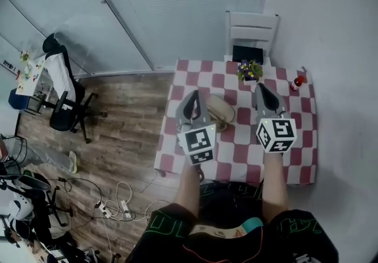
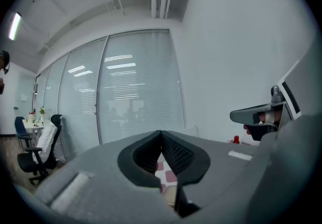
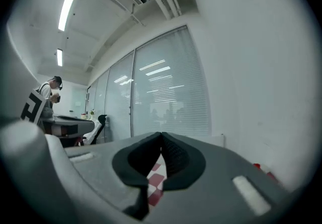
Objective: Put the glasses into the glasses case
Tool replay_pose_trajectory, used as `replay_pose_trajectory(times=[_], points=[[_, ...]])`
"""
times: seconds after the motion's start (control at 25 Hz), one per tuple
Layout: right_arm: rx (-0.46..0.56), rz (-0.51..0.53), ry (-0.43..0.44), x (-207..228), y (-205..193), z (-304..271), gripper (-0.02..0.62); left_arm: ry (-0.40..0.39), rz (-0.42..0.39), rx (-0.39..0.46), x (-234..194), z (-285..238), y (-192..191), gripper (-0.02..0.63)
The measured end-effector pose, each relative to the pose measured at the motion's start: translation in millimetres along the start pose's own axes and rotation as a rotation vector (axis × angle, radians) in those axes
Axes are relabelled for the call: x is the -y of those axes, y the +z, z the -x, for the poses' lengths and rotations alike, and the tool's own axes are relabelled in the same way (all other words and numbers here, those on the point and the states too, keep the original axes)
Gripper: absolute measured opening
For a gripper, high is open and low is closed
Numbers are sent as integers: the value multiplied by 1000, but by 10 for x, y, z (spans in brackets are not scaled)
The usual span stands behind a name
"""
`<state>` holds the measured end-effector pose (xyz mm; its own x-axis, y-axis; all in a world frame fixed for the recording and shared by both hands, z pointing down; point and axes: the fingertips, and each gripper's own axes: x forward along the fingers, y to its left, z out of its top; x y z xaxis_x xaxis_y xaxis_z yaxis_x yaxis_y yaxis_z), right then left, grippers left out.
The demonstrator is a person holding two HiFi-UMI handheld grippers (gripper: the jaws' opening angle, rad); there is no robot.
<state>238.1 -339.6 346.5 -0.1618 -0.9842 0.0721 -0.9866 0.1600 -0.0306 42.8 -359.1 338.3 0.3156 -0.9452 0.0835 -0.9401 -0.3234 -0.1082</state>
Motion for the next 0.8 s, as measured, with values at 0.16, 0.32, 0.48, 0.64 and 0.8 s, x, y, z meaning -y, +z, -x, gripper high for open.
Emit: replay_pose_trajectory(times=[0.16,0.32,0.48,0.64,0.8], points=[[45,-2,-42,228,141,83,3,-20,-22,34,138,-106,172,8],[91,1,-91,428,319,153,3,-77,-32,61,326,-210,349,8],[119,10,-129,602,401,200,3,-114,-44,76,511,-311,437,8],[122,19,-134,692,494,60,3,-125,-48,76,520,-504,499,8],[124,19,-136,749,456,-25,3,-138,-45,71,535,-620,433,8]])
